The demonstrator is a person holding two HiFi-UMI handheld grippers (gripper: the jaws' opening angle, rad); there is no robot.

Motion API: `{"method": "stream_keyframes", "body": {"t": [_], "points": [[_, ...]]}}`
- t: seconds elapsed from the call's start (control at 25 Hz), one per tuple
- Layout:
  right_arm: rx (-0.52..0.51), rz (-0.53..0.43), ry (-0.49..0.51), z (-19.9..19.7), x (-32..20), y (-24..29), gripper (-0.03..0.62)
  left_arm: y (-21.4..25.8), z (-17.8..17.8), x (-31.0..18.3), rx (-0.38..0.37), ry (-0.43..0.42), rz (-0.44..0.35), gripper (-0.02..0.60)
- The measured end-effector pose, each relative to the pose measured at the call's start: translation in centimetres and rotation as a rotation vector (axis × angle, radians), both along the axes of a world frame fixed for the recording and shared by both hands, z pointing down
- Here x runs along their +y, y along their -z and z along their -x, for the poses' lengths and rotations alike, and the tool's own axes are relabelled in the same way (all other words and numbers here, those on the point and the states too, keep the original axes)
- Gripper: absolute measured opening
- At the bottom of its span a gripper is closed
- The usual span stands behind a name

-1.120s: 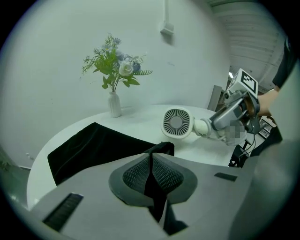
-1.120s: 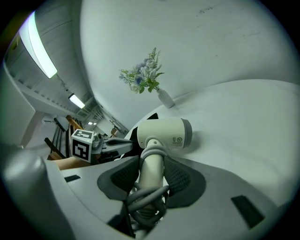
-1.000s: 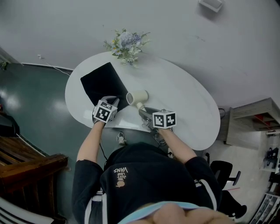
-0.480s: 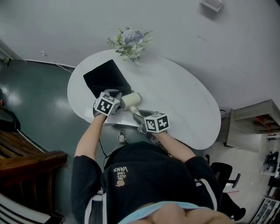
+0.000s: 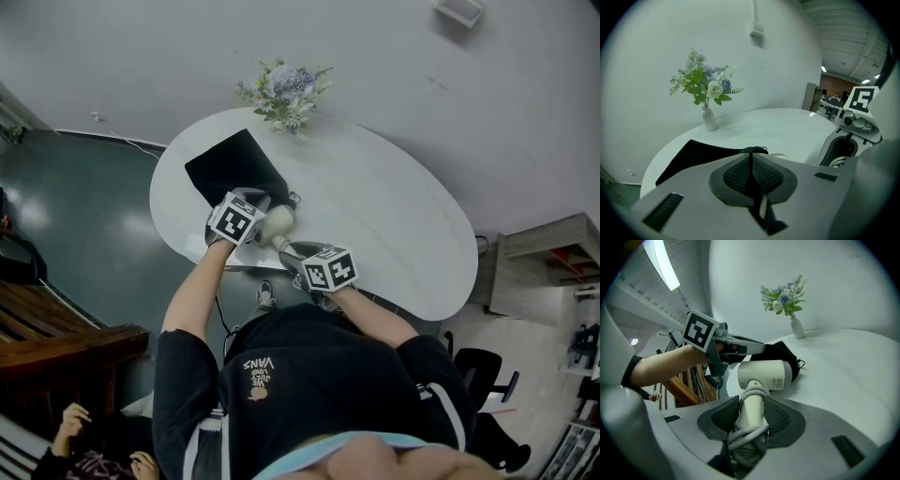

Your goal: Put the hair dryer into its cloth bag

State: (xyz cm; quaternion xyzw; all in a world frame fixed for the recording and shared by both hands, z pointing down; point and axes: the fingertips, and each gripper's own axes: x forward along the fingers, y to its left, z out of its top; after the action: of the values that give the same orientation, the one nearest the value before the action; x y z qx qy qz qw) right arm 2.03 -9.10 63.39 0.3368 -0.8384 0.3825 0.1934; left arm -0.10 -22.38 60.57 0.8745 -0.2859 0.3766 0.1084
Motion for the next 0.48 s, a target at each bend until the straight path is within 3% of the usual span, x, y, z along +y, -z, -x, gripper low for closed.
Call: {"method": "stream_keyframes", "body": {"t": [0.48], "points": [[0.073,-0.012,-0.013,0.5,-4.9,-1.7,0.184,1.6,-1.3,2.2,-0.006,-0.17,-0.068,0.034]]}}
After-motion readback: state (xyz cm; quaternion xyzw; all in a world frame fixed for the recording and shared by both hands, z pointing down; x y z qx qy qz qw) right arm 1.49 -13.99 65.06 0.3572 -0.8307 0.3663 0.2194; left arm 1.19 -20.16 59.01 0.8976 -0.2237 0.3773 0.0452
